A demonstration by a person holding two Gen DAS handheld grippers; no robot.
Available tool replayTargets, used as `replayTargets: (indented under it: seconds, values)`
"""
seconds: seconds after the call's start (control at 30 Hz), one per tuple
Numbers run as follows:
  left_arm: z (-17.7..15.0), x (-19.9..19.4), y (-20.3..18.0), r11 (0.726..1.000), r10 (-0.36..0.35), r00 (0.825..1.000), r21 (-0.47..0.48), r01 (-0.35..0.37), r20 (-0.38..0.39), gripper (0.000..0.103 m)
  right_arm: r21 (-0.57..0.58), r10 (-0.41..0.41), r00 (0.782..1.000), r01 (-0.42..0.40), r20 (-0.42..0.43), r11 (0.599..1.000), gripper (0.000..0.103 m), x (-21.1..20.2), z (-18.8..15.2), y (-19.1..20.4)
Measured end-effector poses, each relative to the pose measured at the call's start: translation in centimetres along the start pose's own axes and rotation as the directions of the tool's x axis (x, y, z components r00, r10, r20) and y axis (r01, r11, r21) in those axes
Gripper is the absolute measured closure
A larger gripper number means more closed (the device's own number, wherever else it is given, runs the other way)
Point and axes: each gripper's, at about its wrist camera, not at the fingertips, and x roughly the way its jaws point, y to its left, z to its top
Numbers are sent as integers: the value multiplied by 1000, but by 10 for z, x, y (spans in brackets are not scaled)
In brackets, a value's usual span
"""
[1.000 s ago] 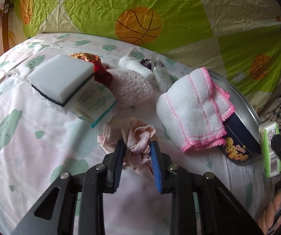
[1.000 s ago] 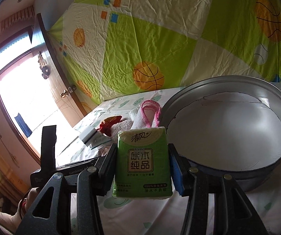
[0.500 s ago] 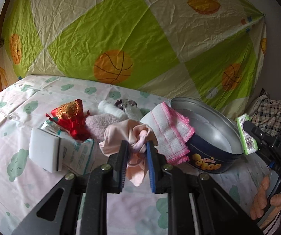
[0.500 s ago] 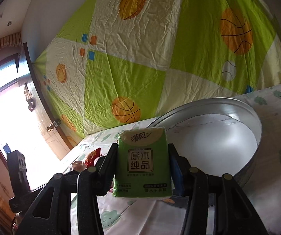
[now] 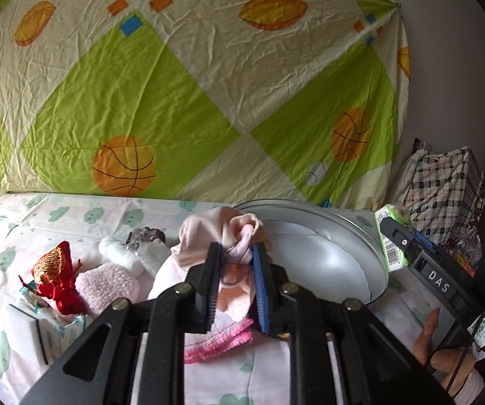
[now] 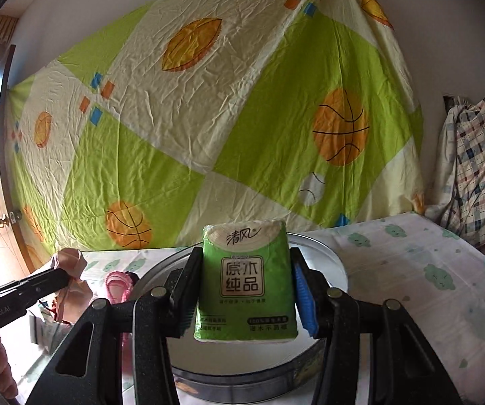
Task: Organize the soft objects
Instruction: 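Carry the tissue pack over the tin with the right gripper while the left gripper grasps the pink cloth, then release the tissue pack and pink cloth into the tin with both grippers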
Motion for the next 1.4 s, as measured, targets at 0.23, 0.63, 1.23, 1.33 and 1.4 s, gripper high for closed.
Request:
replayTargets:
  seconds: [0.23,0.63,1.23,1.33,1.4]
  values:
    - [7,38,-34,998,-36,999,46,37,-23,86,-39,-93,995,92,-25,995,51,19,1,-15]
    - [6,97,-75,994,-78,993,66,84,-94,86,-66,-196,975,190,-103,980,51,53,2,-39]
    - [-11,128,-82,993,-29,986,106,47,-162,86,-115,-191,969,175,-155,978,51,68,-5,-31]
    - [-12,130,-82,992,-18,986,118,38,-165,86,-114,-189,970,173,-155,978,51,68,-4,-32]
    - [-13,130,-82,992,-11,986,121,31,-165,86,-112,-184,970,167,-158,980,50,68,-5,-32]
